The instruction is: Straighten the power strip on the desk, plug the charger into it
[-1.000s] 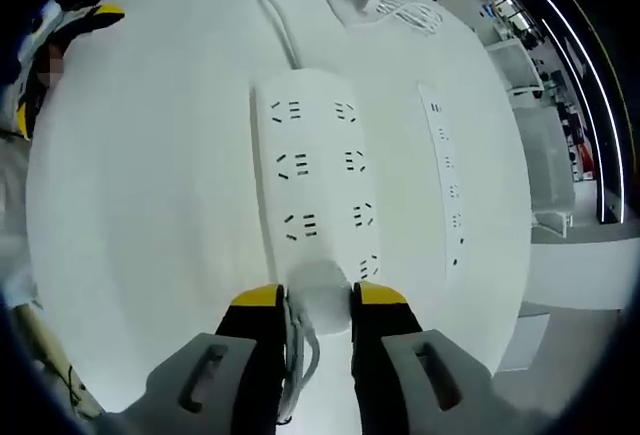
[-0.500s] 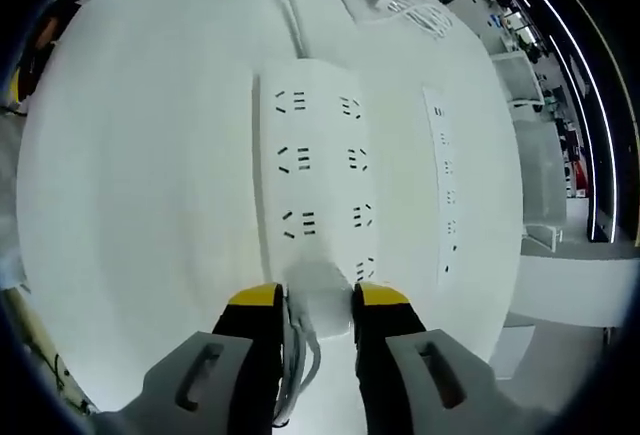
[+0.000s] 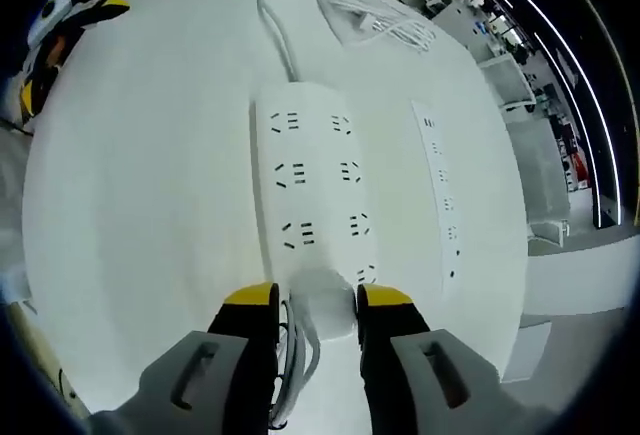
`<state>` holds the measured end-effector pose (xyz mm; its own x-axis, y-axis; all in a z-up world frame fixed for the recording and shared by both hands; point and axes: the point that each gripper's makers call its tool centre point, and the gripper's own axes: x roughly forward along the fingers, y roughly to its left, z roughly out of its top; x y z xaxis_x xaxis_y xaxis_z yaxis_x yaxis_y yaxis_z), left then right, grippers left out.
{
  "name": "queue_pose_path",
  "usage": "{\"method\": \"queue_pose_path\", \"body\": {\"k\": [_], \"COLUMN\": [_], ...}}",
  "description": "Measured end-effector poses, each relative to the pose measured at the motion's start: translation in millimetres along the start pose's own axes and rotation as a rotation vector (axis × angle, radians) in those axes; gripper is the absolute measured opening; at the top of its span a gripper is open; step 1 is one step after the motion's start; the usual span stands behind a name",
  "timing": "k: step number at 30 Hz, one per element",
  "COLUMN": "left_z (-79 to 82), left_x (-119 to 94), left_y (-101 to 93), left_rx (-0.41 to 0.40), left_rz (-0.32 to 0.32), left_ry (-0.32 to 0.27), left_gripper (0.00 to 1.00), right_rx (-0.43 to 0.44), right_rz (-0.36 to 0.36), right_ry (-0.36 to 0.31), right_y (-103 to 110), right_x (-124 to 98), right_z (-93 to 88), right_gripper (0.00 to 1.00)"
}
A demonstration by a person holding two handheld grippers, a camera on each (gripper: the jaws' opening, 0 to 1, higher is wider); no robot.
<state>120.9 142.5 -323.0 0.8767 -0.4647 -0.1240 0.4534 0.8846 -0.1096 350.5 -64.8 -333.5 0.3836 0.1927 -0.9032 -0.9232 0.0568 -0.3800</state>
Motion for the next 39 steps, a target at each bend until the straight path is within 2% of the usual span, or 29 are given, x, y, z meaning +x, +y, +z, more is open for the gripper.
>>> {"method": "queue_pose_path", "body": {"k": [10,18,26,30,35,39], "left_z": [0.2,1.5,-0.7,1.2,1.1,0.9], "left_x": [-4.4,-3.3,0.5,2.7,5.0,6.4], "left_y": [0.2,-4.2,-8.1,-10.2,-11.4,-11.8], "left_rx": [-0.003,-0.001,0.008,0.009,0.007,0.004], "left_rz": [0.01,0.0,-0.011,-0.017,-0.021,-0.025], "left_ry": [-0.003,-0.006,0.006,0.001,0.0,0.0], "left_gripper": [0.99,0.99,0.99,0.99,0.99,0.99], "right_rx": [0.018,0.047,0.073,0.096,0.136,0.152], "right_rz": [-0.015,-0.018,-0.018,-0.007,-0.034,-0.044], "right_ry": [-0.089,-0.148,-0.206,-0.227,-0.297,-0.337], "right_y": [3.0,5.0,7.3,7.2,0.6,-2.0], "right_x": [2.7,-0.1,2.4,4.0,3.3,2.8], "right_z": [4.7,8.4,14.7,15.3,21.9,24.5], "right_gripper": [0.48,0.55,0.67,0.77,0.88,0.92]}}
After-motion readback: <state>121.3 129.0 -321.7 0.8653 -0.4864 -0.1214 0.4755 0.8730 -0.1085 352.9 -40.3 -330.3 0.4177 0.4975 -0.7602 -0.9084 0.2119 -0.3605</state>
